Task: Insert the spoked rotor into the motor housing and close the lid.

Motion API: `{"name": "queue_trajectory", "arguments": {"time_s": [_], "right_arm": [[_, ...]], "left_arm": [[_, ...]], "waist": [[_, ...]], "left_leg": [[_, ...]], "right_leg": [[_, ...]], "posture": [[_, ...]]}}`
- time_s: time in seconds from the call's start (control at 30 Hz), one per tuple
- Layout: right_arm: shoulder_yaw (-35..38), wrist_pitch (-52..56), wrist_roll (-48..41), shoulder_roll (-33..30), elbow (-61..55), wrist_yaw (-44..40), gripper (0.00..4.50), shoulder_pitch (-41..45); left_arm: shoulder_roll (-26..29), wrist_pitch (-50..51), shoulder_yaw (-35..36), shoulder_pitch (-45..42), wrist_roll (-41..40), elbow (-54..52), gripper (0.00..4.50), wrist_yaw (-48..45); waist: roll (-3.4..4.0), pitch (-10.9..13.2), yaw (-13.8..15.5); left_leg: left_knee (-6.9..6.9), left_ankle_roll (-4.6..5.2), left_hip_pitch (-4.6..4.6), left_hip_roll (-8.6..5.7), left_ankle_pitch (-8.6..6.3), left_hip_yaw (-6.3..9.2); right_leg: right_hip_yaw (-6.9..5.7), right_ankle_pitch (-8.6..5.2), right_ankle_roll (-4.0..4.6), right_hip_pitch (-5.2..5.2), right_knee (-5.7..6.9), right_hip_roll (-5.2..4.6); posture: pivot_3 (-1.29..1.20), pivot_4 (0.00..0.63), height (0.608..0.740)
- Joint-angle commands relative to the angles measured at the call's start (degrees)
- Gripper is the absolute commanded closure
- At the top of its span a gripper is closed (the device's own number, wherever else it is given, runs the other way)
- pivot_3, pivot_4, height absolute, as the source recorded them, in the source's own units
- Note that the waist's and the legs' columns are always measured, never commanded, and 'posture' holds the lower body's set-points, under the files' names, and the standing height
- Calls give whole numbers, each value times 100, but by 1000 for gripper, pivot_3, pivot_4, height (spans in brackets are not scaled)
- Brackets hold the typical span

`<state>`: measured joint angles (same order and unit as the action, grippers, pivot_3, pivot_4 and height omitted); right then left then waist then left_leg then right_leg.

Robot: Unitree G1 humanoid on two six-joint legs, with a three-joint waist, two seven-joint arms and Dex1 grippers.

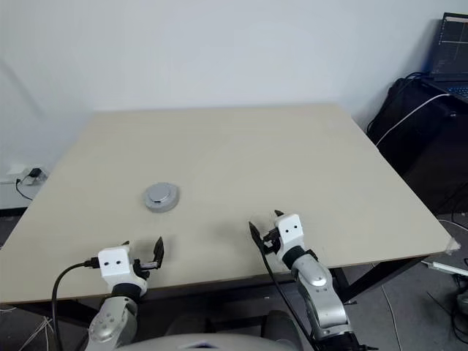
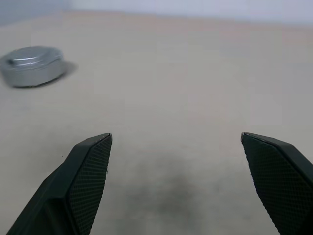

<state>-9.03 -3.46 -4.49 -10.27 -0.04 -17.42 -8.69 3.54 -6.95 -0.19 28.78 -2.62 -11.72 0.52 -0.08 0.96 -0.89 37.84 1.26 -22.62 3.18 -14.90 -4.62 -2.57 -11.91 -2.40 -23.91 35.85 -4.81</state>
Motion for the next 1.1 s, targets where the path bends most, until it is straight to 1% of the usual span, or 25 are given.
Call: {"name": "queue_trajectory", "arguments": {"time_s": [0.03,0.13,0.27,0.4,1.1], "right_arm": [[82,-1007,376,45,147,288,0,-105],[254,-1212,331,246,241,572,0,-183],[592,-1211,273,579,313,1074,0,-203],[593,-1185,343,639,302,1109,0,-249],[338,-703,458,831,-250,1163,0,-320]], "left_arm": [[-187,-770,-125,23,350,122,56,195],[-353,-1052,-138,-19,486,218,56,333],[-453,-1258,-161,-105,731,362,56,484],[-502,-1324,-130,-191,866,459,56,598],[-501,-1316,-106,-412,888,664,56,565]], "waist": [[4,5,-2],[3,14,-11],[4,14,-21],[3,16,-31],[11,21,-35]], "left_leg": [[-1,1,-1,0,-1,0],[0,1,-3,3,-2,-1],[2,1,-4,8,-2,-1],[2,3,-5,8,-4,-3],[3,1,-5,19,-7,-8]], "right_leg": [[-1,0,0,0,-3,0],[-2,-1,-1,-3,-2,3],[-2,-1,-1,-3,-1,6],[-2,-1,-1,-3,-2,4],[-2,-2,1,-6,-1,12]], "posture": [[0,0,740],[0,0,740],[0,0,740],[0,0,740],[0,0,740]]}}
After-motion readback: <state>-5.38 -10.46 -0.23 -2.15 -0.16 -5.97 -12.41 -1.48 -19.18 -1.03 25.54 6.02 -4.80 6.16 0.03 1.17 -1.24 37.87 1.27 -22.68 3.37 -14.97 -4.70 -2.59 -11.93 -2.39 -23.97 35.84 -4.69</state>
